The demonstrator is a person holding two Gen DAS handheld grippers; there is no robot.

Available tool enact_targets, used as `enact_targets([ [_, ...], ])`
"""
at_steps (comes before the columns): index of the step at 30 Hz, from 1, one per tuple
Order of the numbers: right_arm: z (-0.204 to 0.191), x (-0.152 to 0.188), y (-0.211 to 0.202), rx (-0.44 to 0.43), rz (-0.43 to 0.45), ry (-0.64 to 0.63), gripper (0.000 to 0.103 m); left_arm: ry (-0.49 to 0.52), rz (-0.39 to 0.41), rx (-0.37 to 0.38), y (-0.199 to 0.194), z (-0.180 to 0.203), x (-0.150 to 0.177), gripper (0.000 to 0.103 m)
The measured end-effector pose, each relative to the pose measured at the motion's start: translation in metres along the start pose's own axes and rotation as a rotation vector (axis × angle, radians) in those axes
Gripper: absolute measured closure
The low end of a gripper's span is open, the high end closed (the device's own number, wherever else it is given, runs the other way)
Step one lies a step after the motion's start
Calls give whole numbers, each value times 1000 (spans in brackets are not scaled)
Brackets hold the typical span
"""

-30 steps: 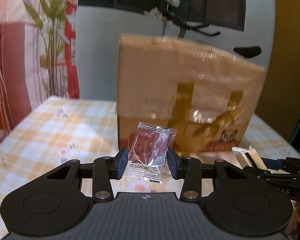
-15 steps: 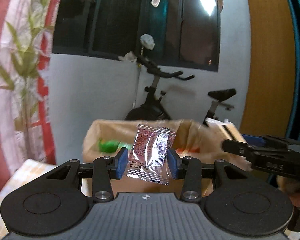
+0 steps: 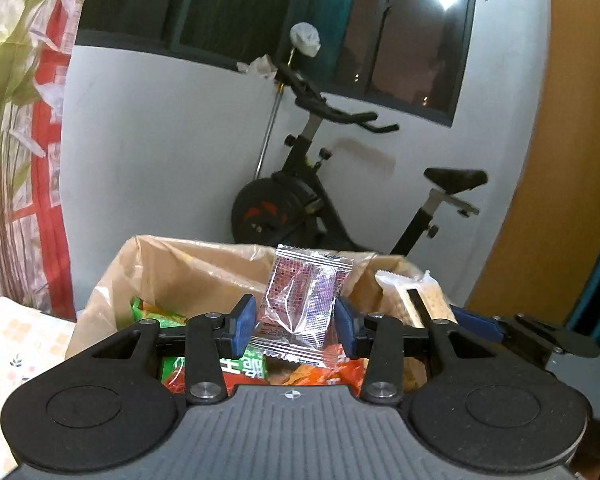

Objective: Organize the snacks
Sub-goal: 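Open both tools to release the packets into the box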

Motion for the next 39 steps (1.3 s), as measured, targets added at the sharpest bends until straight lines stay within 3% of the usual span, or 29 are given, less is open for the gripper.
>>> enact_targets([
  [16,4,12,-3,45,-27,12,49,43,-64,-59,4,-9,17,56],
  [21,7,13,-10,46,-2,78,46,46,-80,-59,1,-10,20,49],
  [24,6,13,-15,49,2,77,38,58,-77,-65,-5,-13,20,46],
  [39,-17,26,-84,-6,104,103,37,113,28,-50,-103,-53,34,38],
])
Point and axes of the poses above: each gripper's, at about its wrist camera, not at the fingertips, and y roughly the way its jaws point, z to its right, x to its underside, the point moved 5 cm from there along y, roughly the way its jaws point, and after that the axes turned 10 degrees about -x, right-handed, at the moved point
